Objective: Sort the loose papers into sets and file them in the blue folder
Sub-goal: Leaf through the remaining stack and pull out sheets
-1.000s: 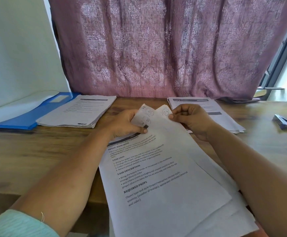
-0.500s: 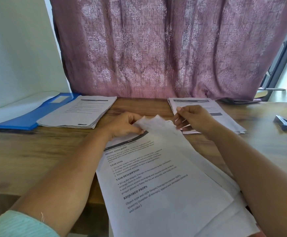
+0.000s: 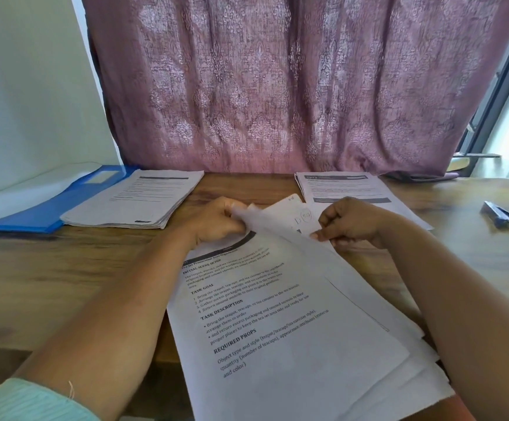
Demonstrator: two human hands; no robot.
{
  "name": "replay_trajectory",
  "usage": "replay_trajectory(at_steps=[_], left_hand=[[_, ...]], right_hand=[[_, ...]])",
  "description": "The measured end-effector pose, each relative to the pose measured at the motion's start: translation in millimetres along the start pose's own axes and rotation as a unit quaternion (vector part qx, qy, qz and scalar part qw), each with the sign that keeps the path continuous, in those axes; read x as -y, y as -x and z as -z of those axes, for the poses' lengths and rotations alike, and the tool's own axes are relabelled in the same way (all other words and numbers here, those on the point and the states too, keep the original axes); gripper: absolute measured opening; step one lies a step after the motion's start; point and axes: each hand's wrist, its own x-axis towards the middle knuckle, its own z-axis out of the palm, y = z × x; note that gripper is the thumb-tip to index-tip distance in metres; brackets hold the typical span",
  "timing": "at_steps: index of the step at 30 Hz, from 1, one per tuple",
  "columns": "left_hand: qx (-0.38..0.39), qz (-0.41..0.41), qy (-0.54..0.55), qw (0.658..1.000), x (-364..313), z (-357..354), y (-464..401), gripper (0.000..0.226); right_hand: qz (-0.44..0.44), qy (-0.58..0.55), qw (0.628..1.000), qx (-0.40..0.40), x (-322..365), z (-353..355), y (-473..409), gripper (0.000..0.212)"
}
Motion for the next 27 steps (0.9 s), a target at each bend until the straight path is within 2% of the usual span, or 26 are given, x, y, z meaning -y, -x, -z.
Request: replay_trajectory(at_steps=[6, 8, 10, 12, 16, 19, 21, 23, 25, 27], left_hand=[[-0.05, -0.002, 0.062, 0.997, 0.4, 0.0, -2.7, 0.014], [-0.058, -0.002, 0.066, 0.996, 1.8, 1.2, -3.6, 0.019], [-0.049, -0.014, 0.051, 0.997, 2.2, 0.4, -2.4, 0.017], [-0.055, -0.02, 0.007, 0.998, 2.7, 0.4, -1.5, 0.03], [-0.066, -0.029, -0.055, 0.996, 3.3, 0.0, -0.8, 0.027], [-0.071, -0.068, -0.076, 0.992, 6.6, 0.5, -2.6, 0.025], [-0.076, -0.088, -0.101, 0.988, 11.4, 2.3, -5.8, 0.022], [-0.071, -0.084, -0.086, 0.99, 14.1, 3.7, -6.8, 0.02], [-0.056, -0.07, -0.065, 0.994, 12.9, 3.0, -5.0, 0.022], [-0.044, -0.072, -0.052, 0.995, 12.1, 3.3, -5.0, 0.029]], right_hand=[[0.019, -0.042, 0.994, -0.097, -3.9, -6.8, -13.1, 0.012], [0.026, -0.042, 0.991, -0.127, -5.4, -9.6, -18.3, 0.013], [0.028, -0.058, 0.985, -0.162, -6.6, -11.4, -23.2, 0.016], [0.025, -0.073, 0.98, -0.184, -7.5, -14.4, -26.4, 0.017], [0.042, 0.021, 0.98, -0.194, -8.8, -21.2, -26.7, 0.015], [0.079, -0.013, 0.975, -0.206, -8.3, -18.0, -25.9, 0.013], [0.107, -0.084, 0.974, -0.184, -7.2, -13.4, -25.1, 0.011], [0.124, -0.166, 0.972, -0.107, -5.3, -12.1, -21.0, 0.009], [0.1, -0.252, 0.963, 0.003, -2.4, -13.6, -13.6, 0.006], [0.049, -0.279, 0.958, 0.041, 1.1, -16.1, -8.0, 0.022]])
